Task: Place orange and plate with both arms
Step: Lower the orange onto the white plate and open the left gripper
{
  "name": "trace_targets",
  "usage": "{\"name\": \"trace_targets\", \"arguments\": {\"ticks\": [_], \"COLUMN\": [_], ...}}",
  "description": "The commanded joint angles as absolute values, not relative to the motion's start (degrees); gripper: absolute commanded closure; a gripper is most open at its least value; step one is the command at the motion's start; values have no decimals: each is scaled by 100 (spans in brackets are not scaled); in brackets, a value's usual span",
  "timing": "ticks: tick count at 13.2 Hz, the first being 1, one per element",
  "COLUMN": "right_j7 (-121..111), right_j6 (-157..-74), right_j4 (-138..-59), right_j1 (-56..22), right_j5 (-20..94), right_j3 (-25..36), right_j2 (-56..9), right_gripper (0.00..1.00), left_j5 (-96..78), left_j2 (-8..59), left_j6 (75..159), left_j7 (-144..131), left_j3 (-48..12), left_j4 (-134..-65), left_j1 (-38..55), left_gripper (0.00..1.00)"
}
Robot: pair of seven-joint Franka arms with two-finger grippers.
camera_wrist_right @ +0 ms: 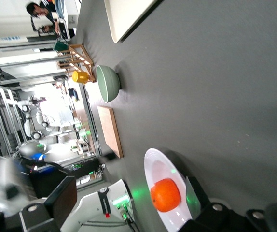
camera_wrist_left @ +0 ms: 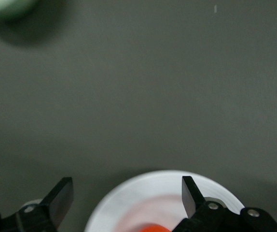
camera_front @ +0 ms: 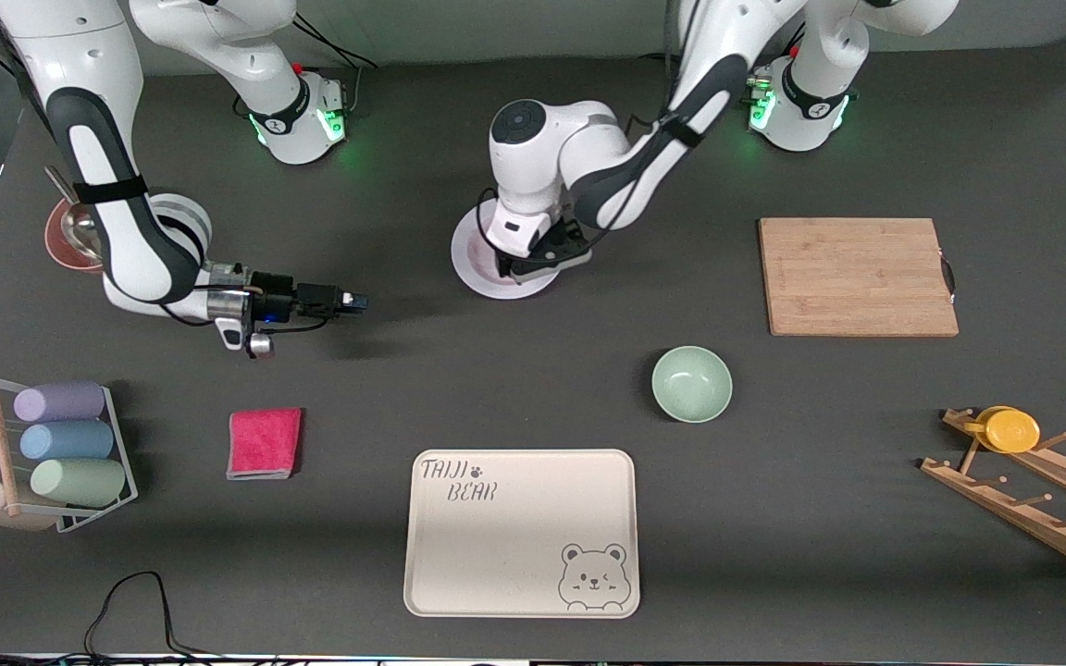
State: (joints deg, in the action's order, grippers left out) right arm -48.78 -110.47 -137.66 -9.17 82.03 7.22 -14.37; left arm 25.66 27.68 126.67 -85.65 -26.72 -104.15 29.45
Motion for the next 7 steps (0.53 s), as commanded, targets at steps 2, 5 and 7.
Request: {"name": "trace_targets", "arguments": {"ticks": [2, 5, 7], "right_j7": [-5948, -6669, -7003], "right_j6": [-11267, -11338, -11329], "right_j4": [-14492, -14642, -14686], "right_j1": [-1431, -1661, -1862], "right_j5": [9148, 9588, 9869], "right_j3": [738, 730, 721], "right_j2": [-1520, -1836, -1933], "right_gripper": [0, 0, 0], "left_j5": [1366, 626, 449], "left_j2": [1602, 645, 265], "left_j6": [10729, 10012, 9740], "left_j7": [-5600, -3205, -1923], "left_j3": [-2707, -2672, -2646], "left_j4": [-9916, -9826, -9835], "left_j1": [2069, 593, -312], "left_gripper": [0, 0, 0]}}
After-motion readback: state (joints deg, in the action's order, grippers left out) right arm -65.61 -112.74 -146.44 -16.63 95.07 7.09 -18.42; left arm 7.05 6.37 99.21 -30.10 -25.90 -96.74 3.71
